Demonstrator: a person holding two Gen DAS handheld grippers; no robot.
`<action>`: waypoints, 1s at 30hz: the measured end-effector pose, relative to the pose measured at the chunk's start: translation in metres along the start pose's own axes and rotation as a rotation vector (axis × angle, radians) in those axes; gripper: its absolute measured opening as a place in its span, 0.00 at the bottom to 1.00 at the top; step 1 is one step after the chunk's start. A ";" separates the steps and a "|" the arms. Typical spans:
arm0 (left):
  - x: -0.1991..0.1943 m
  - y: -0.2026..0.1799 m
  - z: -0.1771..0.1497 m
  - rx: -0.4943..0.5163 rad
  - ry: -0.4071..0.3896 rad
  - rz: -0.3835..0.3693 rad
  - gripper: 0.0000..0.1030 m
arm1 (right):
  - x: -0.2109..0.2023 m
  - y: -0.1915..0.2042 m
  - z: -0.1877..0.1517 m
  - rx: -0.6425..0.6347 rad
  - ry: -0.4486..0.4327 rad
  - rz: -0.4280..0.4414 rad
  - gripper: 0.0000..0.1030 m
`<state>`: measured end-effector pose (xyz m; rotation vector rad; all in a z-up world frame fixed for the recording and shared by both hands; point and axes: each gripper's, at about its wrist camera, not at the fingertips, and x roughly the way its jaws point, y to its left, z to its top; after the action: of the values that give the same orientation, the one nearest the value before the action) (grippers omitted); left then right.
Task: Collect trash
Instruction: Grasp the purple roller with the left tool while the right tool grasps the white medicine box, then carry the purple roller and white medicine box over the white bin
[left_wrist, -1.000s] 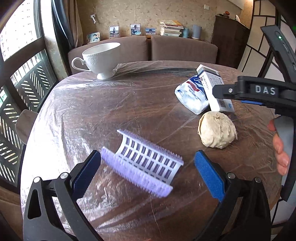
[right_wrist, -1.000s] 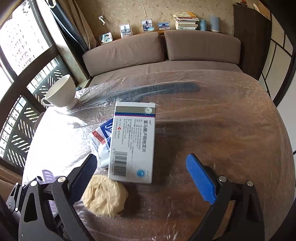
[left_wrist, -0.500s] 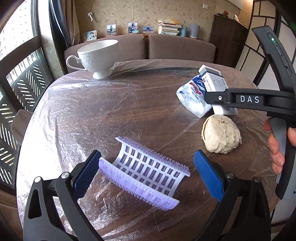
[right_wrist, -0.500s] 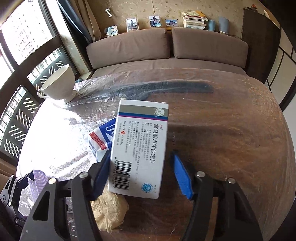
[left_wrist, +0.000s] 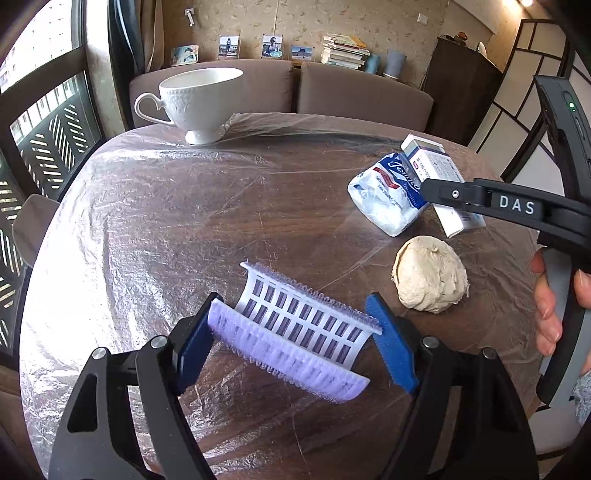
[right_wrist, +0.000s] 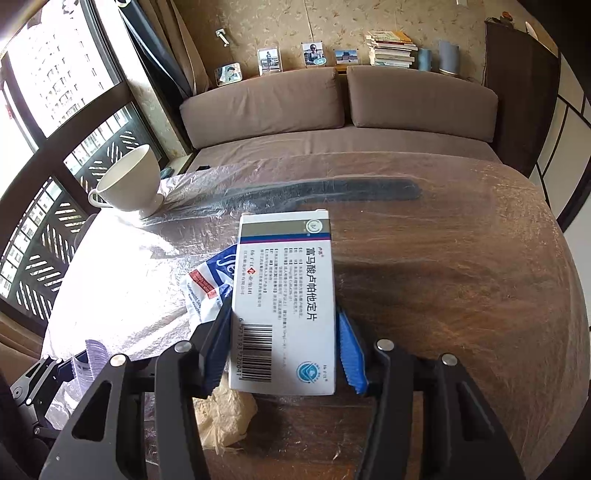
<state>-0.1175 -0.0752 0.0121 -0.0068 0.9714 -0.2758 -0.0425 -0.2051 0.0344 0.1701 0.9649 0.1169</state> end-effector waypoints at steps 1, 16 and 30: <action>0.000 -0.001 0.000 0.001 -0.001 -0.002 0.77 | -0.002 0.000 -0.001 0.003 -0.002 0.001 0.49; -0.011 -0.007 -0.001 -0.005 -0.015 0.000 0.77 | -0.038 -0.013 -0.023 0.035 -0.016 0.022 0.49; -0.020 -0.022 -0.007 0.019 -0.019 0.003 0.77 | -0.065 -0.023 -0.071 0.039 0.027 0.019 0.49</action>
<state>-0.1384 -0.0907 0.0271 0.0095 0.9494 -0.2822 -0.1371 -0.2327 0.0424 0.2136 0.9933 0.1183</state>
